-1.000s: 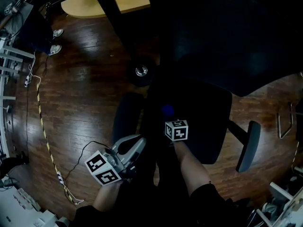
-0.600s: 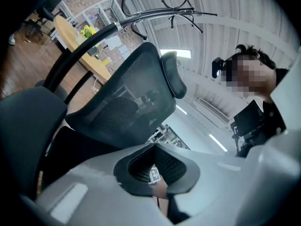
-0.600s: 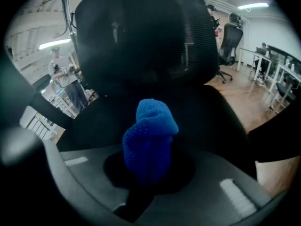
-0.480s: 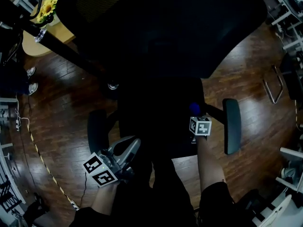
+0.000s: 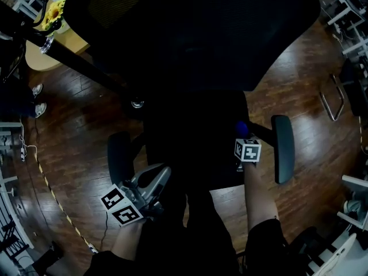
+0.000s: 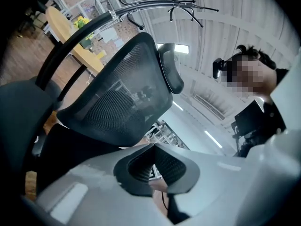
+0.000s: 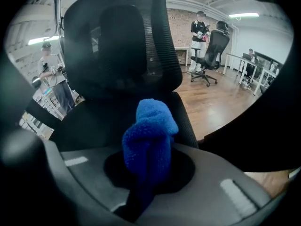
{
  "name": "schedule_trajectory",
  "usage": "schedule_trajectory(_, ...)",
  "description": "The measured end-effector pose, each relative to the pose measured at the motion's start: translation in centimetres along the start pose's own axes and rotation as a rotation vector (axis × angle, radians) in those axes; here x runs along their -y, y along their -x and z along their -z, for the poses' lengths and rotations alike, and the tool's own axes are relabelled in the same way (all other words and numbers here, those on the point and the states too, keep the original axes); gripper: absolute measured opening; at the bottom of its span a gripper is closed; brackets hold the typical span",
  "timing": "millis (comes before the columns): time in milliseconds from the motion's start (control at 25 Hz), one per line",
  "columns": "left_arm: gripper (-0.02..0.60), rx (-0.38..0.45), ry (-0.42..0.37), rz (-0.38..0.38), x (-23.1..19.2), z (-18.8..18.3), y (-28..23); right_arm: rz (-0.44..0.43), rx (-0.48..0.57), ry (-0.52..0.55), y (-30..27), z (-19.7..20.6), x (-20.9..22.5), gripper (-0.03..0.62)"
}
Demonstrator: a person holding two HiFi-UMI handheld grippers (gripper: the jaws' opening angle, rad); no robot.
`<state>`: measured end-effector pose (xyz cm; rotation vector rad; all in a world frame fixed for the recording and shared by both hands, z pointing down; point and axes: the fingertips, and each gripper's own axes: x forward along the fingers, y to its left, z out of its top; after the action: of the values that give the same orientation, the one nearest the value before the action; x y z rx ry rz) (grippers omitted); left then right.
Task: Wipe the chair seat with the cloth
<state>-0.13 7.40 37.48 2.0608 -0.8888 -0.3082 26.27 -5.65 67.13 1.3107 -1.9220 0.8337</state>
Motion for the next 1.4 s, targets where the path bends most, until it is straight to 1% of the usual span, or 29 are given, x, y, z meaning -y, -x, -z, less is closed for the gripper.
schedule_trajectory(80,-0.009,0.02,0.001,-0.01,-0.2,-0.2,0.8,-0.028,0.035,-0.025,0.1,-0.6,-1.4,0.035)
schedule_trajectory(160,-0.009,0.045,0.005,-0.021,-0.4,-0.4,1.7,-0.09,0.057,-0.012,-0.2,-1.0,-5.1,0.035)
schedule_trajectory(320,-0.009,0.094,0.009,-0.043,-0.2,-1.0,3.7,-0.28,0.03,0.052,-0.8,-0.3,-17.4,0.035)
schedule_trajectory(480,-0.009,0.156,-0.003,-0.092,-0.5,-2.0,6.4,-0.48,-0.014,0.073,-0.9,1.7,-30.0,0.035)
schedule_trajectory(560,-0.009,0.192,-0.005,-0.123,-0.5,-2.2,8.0,-0.566,-0.04,0.076,-0.1,2.8,-34.9,0.035)
schedule_trajectory(640,-0.009,0.226,-0.003,-0.154,-0.7,-2.5,9.5,-0.619,-0.079,0.102,0.4,4.3,-38.3,0.035)
schedule_trajectory(720,-0.009,0.249,-0.001,-0.181,-0.9,-2.6,10.7,-0.636,-0.122,0.135,0.4,6.2,-39.9,0.035)
schedule_trajectory(800,-0.009,0.264,0.0,-0.202,-1.1,-2.5,11.5,-0.651,-0.127,0.161,0.1,7.5,-40.1,0.035)
schedule_trajectory(880,-0.009,0.269,0.001,-0.214,-1.1,-2.3,11.7,-0.669,-0.094,0.201,0.2,7.8,-39.7,0.035)
schedule_trajectory(960,-0.009,0.259,0.0,-0.211,-1.0,-2.1,11.2,-0.65,-0.076,0.221,0.2,7.9,-38.5,0.035)
schedule_trajectory(1040,-0.009,0.246,-0.006,-0.194,-0.6,-2.0,10.3,-0.603,-0.076,0.208,0.1,8.3,-36.2,0.035)
schedule_trajectory(1120,-0.009,0.231,-0.011,-0.174,-0.1,-1.7,9.0,-0.544,-0.078,0.182,-0.3,8.7,-32.7,0.035)
schedule_trajectory(1240,-0.009,0.188,-0.022,-0.136,0.3,-1.3,6.4,-0.446,-0.079,0.14,-0.8,8.9,-26.1,0.035)
schedule_trajectory(1400,-0.009,0.103,-0.029,-0.046,1.3,-1.1,1.9,-0.306,-0.051,0.042,1.1,7.6,-16.8,0.035)
